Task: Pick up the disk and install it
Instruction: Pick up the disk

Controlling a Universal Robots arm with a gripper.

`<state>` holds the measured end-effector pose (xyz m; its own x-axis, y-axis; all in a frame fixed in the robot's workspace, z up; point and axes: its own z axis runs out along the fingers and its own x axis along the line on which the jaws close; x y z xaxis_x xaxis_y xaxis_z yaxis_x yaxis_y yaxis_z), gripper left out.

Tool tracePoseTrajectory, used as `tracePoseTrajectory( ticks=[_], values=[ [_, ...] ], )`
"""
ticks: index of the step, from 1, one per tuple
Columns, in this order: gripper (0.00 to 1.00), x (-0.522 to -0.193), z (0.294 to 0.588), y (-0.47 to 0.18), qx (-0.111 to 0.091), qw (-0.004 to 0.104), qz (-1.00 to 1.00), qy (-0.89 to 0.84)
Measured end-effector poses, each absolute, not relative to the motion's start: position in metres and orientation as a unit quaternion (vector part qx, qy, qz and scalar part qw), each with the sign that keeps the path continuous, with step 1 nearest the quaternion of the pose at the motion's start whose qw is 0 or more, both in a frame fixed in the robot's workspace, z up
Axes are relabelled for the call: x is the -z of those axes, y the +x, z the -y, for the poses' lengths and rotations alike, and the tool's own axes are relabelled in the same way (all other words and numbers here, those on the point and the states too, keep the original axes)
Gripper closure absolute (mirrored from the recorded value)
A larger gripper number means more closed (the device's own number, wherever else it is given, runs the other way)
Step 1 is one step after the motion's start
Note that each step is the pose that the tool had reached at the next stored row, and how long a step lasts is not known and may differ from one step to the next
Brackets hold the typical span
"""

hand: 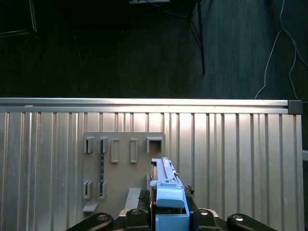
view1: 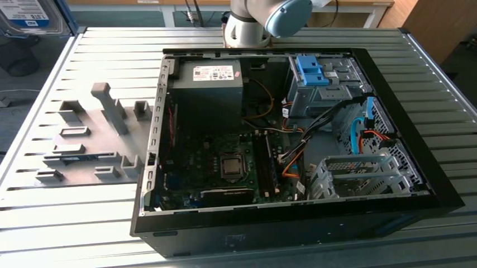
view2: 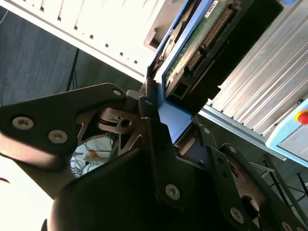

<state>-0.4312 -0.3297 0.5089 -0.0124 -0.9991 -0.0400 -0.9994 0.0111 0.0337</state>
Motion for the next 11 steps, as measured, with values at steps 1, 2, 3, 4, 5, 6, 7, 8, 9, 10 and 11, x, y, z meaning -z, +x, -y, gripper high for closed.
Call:
tracePoseTrajectory(
  ticks=[1, 2, 3, 4, 5, 6, 7, 8, 9, 10, 11],
  values=[
    [0.64, -0.509, 0.330, -0.430, -0.026, 0.002, -0.711, -0.703],
    [0.64, -0.509, 0.330, -0.429, -0.026, 0.002, -0.711, -0.703],
    [0.64, -0.509, 0.330, -0.428, -0.026, 0.002, -0.711, -0.703],
    [0.64, -0.509, 0.330, -0.427, -0.026, 0.002, -0.711, -0.703],
    [0.64, -0.509, 0.330, -0.425, -0.026, 0.002, -0.711, -0.703],
    [0.64, -0.509, 0.330, -0.424, -0.026, 0.002, -0.711, -0.703],
    [0.64, -0.509, 0.330, -0.423, -0.026, 0.002, -0.711, -0.703],
    [0.64, -0.509, 0.330, -0.422, -0.026, 0.002, -0.711, -0.703],
    [0.64, -0.509, 0.330, -0.421, -0.026, 0.002, -0.711, -0.703],
    [0.64, -0.509, 0.330, -0.420, -0.026, 0.002, -0.711, -0.703],
    [0.64, -0.509, 0.330, -0.419, -0.026, 0.002, -0.711, -0.703]
  ],
)
